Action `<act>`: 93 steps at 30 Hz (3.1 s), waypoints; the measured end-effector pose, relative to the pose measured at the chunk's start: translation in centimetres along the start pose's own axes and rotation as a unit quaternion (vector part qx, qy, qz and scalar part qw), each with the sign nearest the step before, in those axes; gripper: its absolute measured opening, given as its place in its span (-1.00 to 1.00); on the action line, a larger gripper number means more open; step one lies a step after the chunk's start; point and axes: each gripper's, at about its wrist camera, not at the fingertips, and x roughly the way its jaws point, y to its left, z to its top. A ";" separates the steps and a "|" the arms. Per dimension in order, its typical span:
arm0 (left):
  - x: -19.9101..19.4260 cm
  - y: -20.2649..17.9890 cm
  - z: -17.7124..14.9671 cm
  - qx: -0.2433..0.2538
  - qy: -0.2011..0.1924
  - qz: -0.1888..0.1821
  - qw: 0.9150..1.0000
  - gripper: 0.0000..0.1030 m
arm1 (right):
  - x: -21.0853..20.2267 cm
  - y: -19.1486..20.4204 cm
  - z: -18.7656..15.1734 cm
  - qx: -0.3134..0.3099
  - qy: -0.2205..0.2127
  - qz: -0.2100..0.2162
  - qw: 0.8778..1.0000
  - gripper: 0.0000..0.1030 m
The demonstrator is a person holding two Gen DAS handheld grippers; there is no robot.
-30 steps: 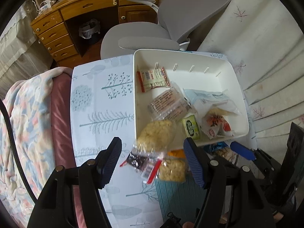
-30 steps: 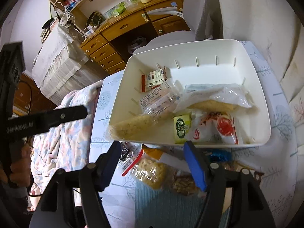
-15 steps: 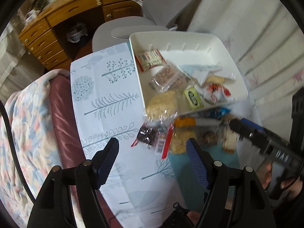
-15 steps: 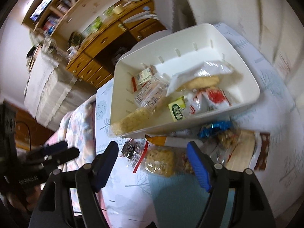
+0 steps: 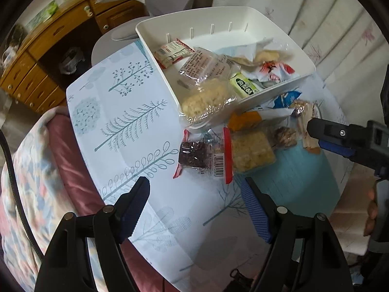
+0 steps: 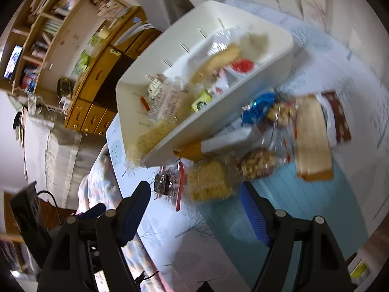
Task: Organize snacks
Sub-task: 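Reach left tool to dark red-edged packet while right tool reaches clear puffed-snack bag, then grasp dark red-edged packet with left tool while right tool grasps clear puffed-snack bag, then carry both packets over the white tray and open both tools to drop them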
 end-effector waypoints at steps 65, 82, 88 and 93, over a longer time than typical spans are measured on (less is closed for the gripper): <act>12.6 2.0 0.2 0.052 -0.014 -0.037 0.998 -0.19 | 10.2 -6.5 -3.6 0.518 0.054 -0.036 0.853 0.15; 9.3 1.8 -4.4 0.034 0.026 -0.046 0.998 -0.19 | 3.7 -8.1 -7.1 0.468 0.085 -0.033 0.879 0.14; 5.3 1.2 -4.8 0.024 0.015 -0.070 0.997 -0.19 | 0.5 -8.4 -5.1 0.418 0.085 -0.044 0.904 0.14; 2.5 -0.8 -3.9 0.015 0.006 -0.081 0.997 -0.18 | -1.5 -8.0 -2.4 0.377 0.082 -0.040 0.922 0.14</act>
